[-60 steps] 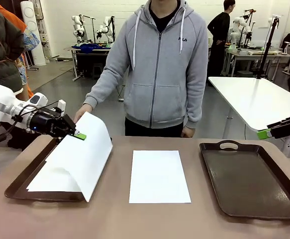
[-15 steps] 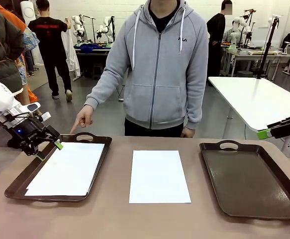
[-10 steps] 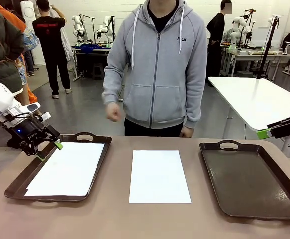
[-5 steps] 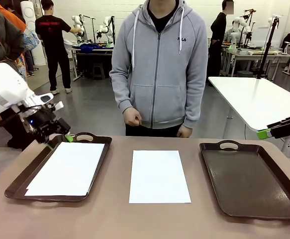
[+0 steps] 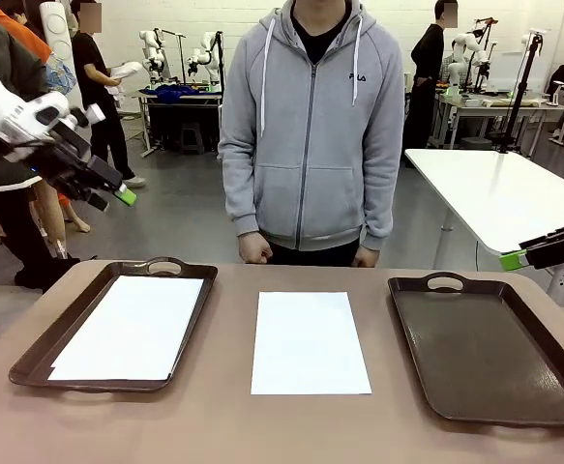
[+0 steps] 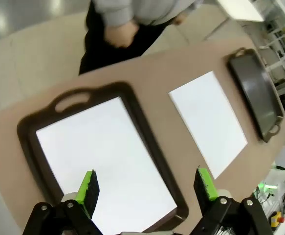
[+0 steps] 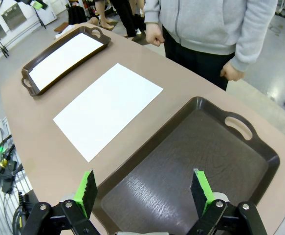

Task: Sort the A4 documents.
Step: Receive the A4 Paper.

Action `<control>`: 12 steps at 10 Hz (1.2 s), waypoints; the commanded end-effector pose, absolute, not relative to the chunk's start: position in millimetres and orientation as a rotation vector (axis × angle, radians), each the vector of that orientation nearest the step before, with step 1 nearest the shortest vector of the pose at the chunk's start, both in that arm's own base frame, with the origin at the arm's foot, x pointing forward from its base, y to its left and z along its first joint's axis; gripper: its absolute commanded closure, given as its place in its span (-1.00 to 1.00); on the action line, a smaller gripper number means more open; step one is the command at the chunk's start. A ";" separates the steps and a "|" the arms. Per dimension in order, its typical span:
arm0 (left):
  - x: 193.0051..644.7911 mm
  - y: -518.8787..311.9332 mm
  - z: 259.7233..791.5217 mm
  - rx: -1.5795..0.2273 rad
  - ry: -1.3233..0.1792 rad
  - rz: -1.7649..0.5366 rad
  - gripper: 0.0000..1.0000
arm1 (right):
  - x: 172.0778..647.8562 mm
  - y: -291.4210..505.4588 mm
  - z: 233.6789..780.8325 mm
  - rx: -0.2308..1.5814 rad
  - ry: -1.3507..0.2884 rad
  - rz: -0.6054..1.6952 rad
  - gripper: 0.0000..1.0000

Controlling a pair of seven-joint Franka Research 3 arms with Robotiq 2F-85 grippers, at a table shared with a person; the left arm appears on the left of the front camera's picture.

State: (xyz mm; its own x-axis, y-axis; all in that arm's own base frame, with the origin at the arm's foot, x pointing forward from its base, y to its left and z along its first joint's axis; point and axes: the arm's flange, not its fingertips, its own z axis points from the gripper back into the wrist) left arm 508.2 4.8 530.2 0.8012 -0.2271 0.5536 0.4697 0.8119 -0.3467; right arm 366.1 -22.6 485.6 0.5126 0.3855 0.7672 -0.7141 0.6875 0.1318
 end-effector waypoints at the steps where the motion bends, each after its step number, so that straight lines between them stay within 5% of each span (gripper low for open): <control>1: 468.8 5.2 526.8 -0.548 -0.647 -0.502 -1.00 | 369.5 -22.7 481.8 0.496 -0.802 0.699 -1.00; 12: 403.3 -5.1 545.3 -0.595 -0.770 -0.702 -1.00 | 369.5 -22.7 481.8 0.496 -0.802 0.699 -1.00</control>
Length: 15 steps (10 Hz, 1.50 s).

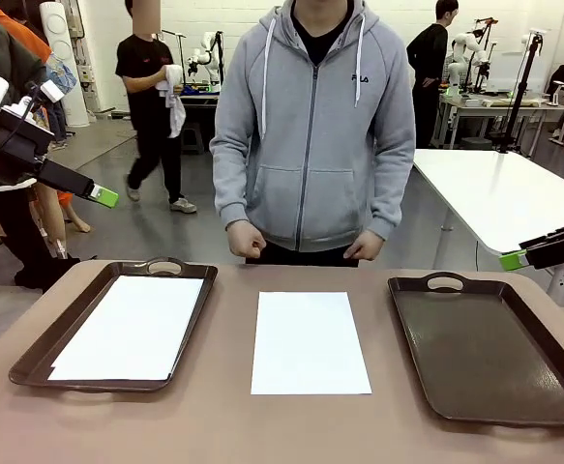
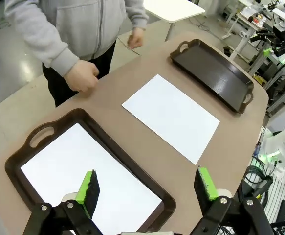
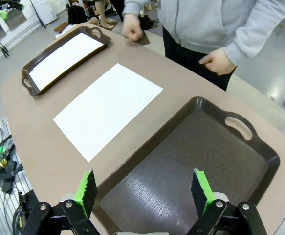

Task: Sort the A4 documents.
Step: Receive the A4 Paper.

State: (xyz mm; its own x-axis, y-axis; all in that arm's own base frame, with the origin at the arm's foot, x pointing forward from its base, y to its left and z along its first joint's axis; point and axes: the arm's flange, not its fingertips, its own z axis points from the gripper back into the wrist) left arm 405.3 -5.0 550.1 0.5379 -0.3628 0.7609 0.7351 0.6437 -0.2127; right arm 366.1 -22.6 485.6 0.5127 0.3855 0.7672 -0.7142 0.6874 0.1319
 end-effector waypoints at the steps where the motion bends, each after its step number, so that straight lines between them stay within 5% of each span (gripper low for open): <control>1: 405.1 -4.6 545.4 -0.612 -0.756 -0.709 -1.00 | 369.5 -22.7 481.8 0.496 -0.802 0.699 -1.00; 15: 405.0 -5.5 547.2 -0.579 -0.728 -0.699 -1.00 | 369.5 -22.7 481.8 0.496 -0.802 0.699 -1.00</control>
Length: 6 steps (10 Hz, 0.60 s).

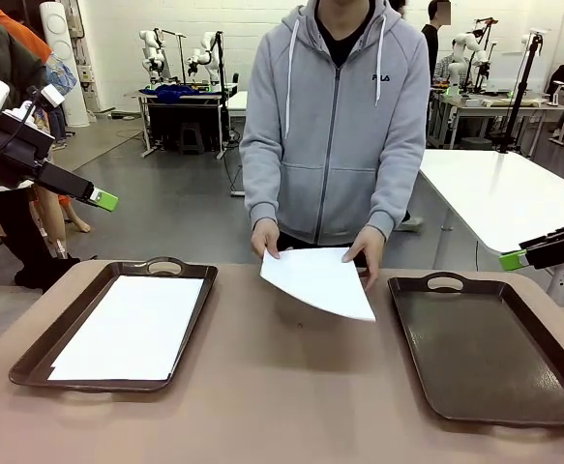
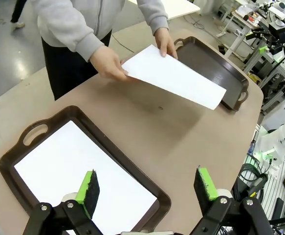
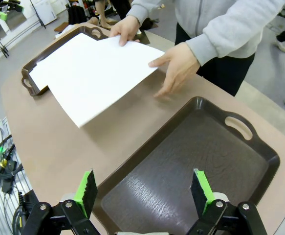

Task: Sort the A4 documents.
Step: Receive the A4 Paper.

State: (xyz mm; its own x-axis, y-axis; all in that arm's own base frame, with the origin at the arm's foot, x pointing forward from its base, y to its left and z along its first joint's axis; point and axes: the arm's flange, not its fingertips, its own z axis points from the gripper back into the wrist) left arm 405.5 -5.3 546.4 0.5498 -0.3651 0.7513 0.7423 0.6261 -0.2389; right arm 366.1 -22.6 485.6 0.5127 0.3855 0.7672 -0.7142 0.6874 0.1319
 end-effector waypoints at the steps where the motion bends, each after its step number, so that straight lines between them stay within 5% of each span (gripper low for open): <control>1: 405.0 -5.5 547.2 -0.579 -0.728 -0.699 -1.00 | 369.5 -22.7 481.8 0.496 -0.802 0.699 -1.00; 6: 405.0 -5.5 547.2 -0.579 -0.728 -0.699 -1.00 | 369.5 -22.7 481.8 0.496 -0.802 0.699 -1.00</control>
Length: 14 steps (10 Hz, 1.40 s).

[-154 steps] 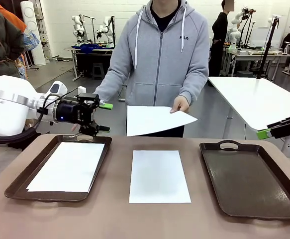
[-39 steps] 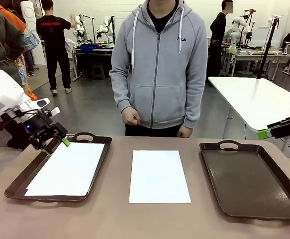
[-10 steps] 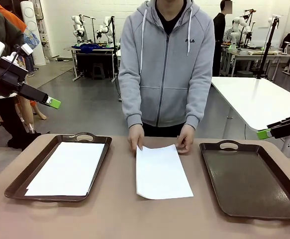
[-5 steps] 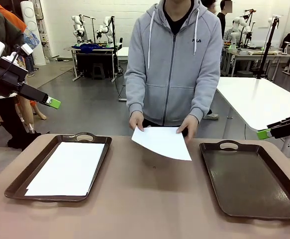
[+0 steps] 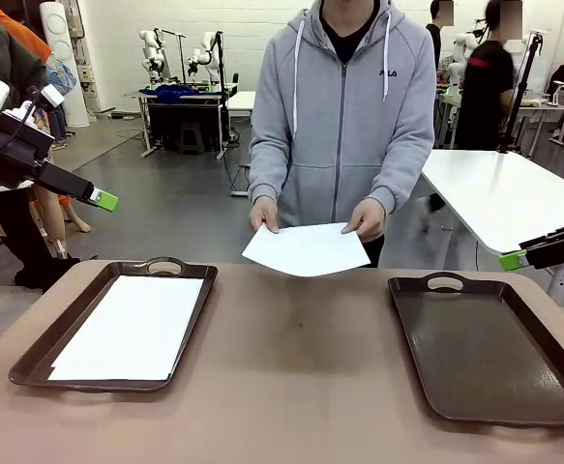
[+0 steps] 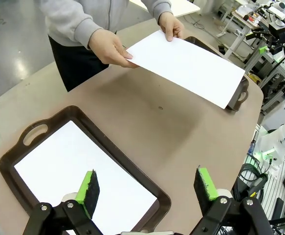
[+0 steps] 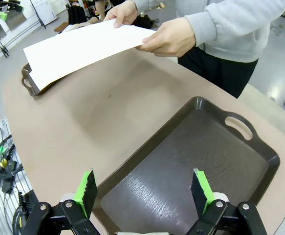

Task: Sort the A4 documents.
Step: Receive the A4 Paper.

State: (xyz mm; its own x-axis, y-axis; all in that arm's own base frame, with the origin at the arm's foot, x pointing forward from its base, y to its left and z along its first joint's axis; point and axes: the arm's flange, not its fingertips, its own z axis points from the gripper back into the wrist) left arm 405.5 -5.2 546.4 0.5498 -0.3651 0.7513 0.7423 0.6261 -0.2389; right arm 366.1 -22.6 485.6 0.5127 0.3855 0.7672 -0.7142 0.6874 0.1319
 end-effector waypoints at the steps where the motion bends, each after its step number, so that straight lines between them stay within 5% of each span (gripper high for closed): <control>1: 405.0 -5.5 547.2 -0.579 -0.728 -0.699 -1.00 | 369.5 -22.7 481.8 0.496 -0.802 0.699 -1.00; 14: 405.0 -5.5 547.2 -0.579 -0.728 -0.699 -1.00 | 369.5 -22.7 481.8 0.496 -0.802 0.699 -1.00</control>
State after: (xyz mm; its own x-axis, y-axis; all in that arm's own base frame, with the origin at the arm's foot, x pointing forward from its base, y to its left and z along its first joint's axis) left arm 405.5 -5.2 546.5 0.5498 -0.3651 0.7513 0.7422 0.6262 -0.2388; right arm 366.1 -22.6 485.6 0.5127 0.3855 0.7672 -0.7142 0.6874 0.1319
